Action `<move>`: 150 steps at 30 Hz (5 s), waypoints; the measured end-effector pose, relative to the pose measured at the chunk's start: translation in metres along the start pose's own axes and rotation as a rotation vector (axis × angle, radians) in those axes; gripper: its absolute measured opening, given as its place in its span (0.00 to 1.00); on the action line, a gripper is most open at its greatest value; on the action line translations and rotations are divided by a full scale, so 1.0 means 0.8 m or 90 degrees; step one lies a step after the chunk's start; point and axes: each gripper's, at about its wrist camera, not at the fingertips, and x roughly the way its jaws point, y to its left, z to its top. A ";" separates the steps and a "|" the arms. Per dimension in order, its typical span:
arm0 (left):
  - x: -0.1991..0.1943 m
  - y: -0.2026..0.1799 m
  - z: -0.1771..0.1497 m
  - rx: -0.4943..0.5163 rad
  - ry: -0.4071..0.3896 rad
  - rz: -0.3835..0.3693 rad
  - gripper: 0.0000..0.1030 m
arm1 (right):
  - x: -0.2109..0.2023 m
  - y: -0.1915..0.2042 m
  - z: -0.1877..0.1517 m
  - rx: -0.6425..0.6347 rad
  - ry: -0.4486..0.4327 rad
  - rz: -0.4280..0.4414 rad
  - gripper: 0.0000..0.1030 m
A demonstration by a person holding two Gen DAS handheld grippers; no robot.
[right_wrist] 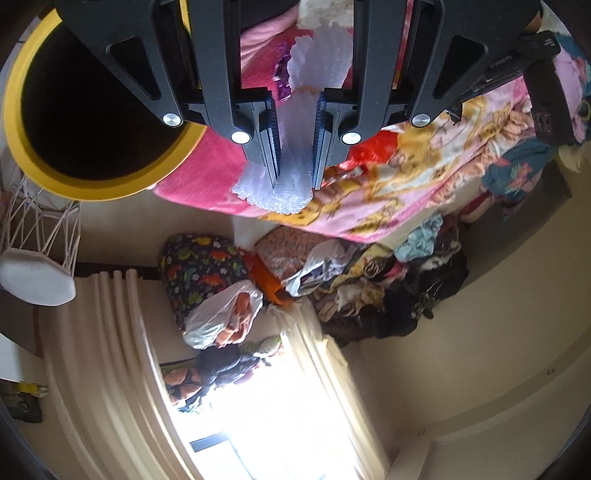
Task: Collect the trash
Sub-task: 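Carry the packet and foam sleeve with both tools over the yellow bin, then open both tools to drop the packet and sleeve into the bin, then move both open tools back toward the trash on the bed, then grasp the white plastic bag with the left tool while the right grasps the purple wrapper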
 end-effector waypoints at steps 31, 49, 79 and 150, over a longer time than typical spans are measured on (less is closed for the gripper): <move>0.093 -0.194 0.001 0.158 0.041 -0.109 0.29 | -0.063 -0.138 -0.006 0.081 -0.052 -0.145 0.15; 0.155 -0.250 -0.011 0.196 0.076 -0.124 0.29 | -0.058 -0.190 -0.024 0.103 -0.031 -0.216 0.15; 0.121 -0.180 0.007 0.162 -0.007 -0.047 0.89 | -0.036 -0.143 -0.033 0.068 -0.016 -0.167 0.59; 0.089 0.048 0.016 0.021 0.064 0.010 0.60 | 0.115 0.037 -0.119 -0.141 0.287 -0.020 0.29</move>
